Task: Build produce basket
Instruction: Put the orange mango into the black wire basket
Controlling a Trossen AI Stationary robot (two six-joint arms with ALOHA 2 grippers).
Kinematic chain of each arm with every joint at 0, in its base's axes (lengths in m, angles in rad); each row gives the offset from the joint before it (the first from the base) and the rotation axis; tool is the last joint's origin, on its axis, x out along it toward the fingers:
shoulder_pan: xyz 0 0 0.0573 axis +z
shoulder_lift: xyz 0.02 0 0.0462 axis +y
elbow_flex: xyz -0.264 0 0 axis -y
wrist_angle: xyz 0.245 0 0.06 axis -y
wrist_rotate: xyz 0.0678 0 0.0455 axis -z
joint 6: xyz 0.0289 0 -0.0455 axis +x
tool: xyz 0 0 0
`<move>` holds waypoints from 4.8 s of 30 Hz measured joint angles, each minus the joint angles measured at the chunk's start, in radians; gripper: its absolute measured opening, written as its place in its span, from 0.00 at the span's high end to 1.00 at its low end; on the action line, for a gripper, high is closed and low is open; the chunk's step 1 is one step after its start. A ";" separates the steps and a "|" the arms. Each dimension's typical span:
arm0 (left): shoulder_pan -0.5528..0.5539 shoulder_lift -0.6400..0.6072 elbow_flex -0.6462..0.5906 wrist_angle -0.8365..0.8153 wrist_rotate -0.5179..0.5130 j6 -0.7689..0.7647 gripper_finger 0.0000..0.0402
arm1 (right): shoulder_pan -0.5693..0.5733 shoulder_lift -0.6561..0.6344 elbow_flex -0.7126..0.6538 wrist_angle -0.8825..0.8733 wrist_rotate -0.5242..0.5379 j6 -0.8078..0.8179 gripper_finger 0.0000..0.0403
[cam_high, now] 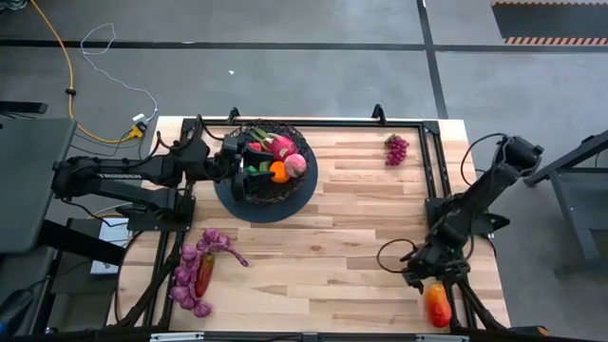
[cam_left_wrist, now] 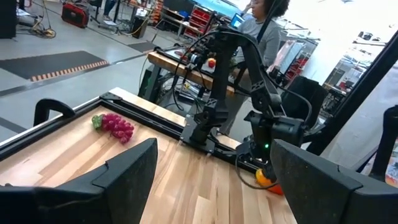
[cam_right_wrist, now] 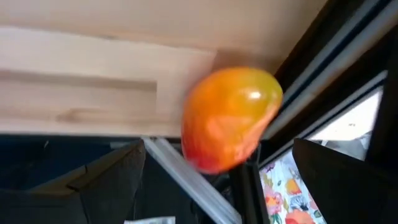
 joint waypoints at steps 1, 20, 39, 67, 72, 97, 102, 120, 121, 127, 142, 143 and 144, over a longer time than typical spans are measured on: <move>0.002 0.000 0.000 0.000 0.002 0.000 0.25 | 0.000 0.019 0.000 0.006 0.000 0.000 0.01; 0.006 0.000 0.000 -0.005 0.003 0.016 0.25 | -0.021 0.226 0.011 0.083 -0.073 -0.051 0.01; 0.006 0.000 0.000 -0.005 -0.003 0.053 0.25 | -0.021 0.230 0.046 0.013 0.087 -0.106 0.02; 0.006 0.000 0.000 -0.005 -0.004 0.053 0.25 | -0.023 0.229 0.047 0.014 0.050 -0.154 0.02; 0.006 0.000 0.000 -0.005 -0.004 0.053 0.25 | -0.023 0.229 0.047 0.015 0.049 -0.192 0.02; 0.006 0.000 0.000 -0.005 -0.004 0.053 0.25 | -0.023 0.228 0.067 0.025 0.064 -0.214 0.02; 0.006 0.000 0.000 -0.005 -0.004 0.053 0.25 | -0.023 0.228 0.152 -0.142 0.119 -0.238 0.02; 0.006 0.000 0.000 -0.005 -0.004 0.053 0.25 | 0.126 0.248 0.250 -0.186 0.098 0.000 0.02; 0.006 0.000 0.000 -0.005 -0.004 0.053 0.25 | 0.126 0.258 0.251 -0.182 0.088 -0.004 0.02; 0.006 0.000 0.000 -0.005 -0.004 0.053 0.25 | 0.114 0.320 0.255 -0.182 0.018 -0.033 0.02; 0.006 0.000 0.000 -0.012 -0.005 0.058 0.25 | 0.067 0.359 0.283 -0.209 0.080 0.006 0.02; 0.006 0.000 0.000 -0.013 -0.006 0.065 0.25 | 0.072 0.367 0.283 -0.214 0.066 0.008 0.02; 0.006 0.000 0.000 -0.013 -0.007 0.074 0.25 | 0.076 0.375 0.283 -0.205 0.056 0.008 0.02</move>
